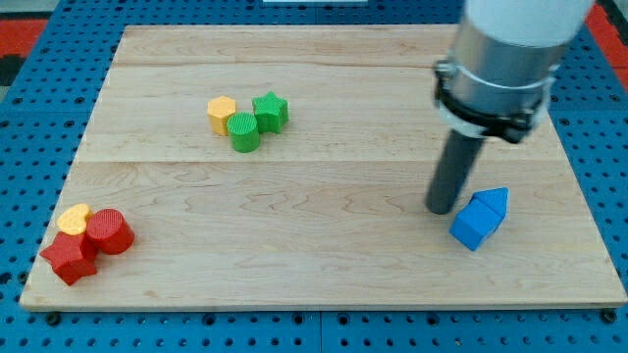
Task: Push the red star towards the blue cube
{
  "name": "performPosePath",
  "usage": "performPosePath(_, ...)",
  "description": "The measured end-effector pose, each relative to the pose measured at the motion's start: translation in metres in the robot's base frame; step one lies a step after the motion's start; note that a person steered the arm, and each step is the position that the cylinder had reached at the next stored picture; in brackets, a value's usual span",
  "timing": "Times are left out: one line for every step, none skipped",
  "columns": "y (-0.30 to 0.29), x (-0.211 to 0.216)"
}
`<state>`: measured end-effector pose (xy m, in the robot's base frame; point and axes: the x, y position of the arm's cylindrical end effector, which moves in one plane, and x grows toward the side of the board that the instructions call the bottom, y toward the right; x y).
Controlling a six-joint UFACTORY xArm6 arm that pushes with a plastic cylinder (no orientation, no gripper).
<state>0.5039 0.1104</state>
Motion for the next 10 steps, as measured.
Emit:
performPosePath(-0.088,-0.040)
performPosePath(-0.211,-0.039)
performPosePath(-0.327,-0.033)
performPosePath(-0.406,-0.016)
performPosePath(-0.415,-0.009)
performPosePath(-0.415,0.058)
performPosePath(-0.414,0.101)
performPosePath(-0.408,0.106)
performPosePath(-0.404,0.085)
performPosePath(-0.380,0.081)
